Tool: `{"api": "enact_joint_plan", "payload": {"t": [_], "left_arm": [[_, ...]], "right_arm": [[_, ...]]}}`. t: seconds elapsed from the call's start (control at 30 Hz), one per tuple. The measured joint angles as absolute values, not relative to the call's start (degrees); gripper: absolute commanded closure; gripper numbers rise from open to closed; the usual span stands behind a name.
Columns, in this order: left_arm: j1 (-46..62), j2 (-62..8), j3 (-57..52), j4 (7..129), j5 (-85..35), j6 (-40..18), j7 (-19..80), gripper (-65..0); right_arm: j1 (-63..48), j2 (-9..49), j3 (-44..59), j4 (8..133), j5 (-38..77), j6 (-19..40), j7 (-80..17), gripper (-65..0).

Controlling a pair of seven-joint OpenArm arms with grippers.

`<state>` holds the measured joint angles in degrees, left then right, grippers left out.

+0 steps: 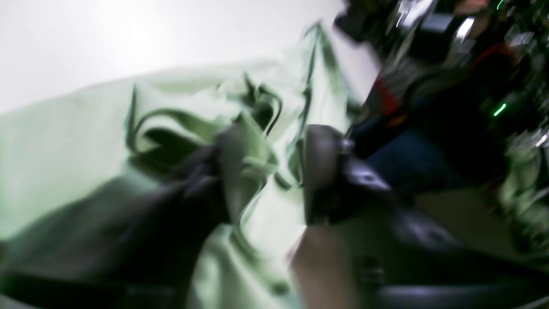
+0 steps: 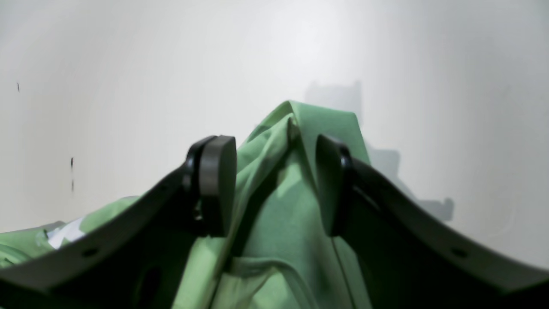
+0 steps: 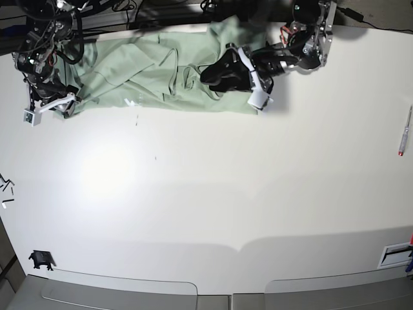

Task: Fold the T-shirt properly
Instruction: 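Fold the hem end toward the collar end with the left gripper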

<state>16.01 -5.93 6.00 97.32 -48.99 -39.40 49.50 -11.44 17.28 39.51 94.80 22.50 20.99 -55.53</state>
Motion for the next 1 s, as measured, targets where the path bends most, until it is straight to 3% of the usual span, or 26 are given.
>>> {"api": "enact_joint_plan", "payload": {"t": [0.03, 0.2, 0.43, 0.67, 0.9, 1.0], "left_arm": [[16.0, -6.0, 6.0, 97.7, -46.1, -39.4, 49.6, 0.0], [15.9, -6.0, 6.0, 97.9, -35.9, -39.0, 50.0, 0.0], [14.9, -5.9, 11.0, 97.9, -21.5, -27.0, 40.4, 0.0], [9.7, -4.9, 21.3, 97.9, -20.5, -23.0, 39.7, 0.0], [4.7, -0.8, 26.6, 97.9, -17.7, -23.1, 37.5, 0.0], [3.3, -1.3, 25.8, 100.1, -21.1, -22.9, 43.3, 0.0]], "right_arm": [[-11.4, 17.3, 39.5, 94.8, 22.5, 21.0, -55.5, -28.2], [-11.4, 17.3, 39.5, 94.8, 22.5, 21.0, -55.5, -28.2], [-11.4, 17.3, 39.5, 94.8, 22.5, 21.0, -55.5, -28.2], [-11.4, 17.3, 39.5, 94.8, 22.5, 21.0, -55.5, -28.2], [-11.4, 17.3, 39.5, 94.8, 22.5, 21.0, -55.5, -28.2], [-11.4, 17.3, 39.5, 94.8, 22.5, 21.0, -55.5, -28.2]]}}
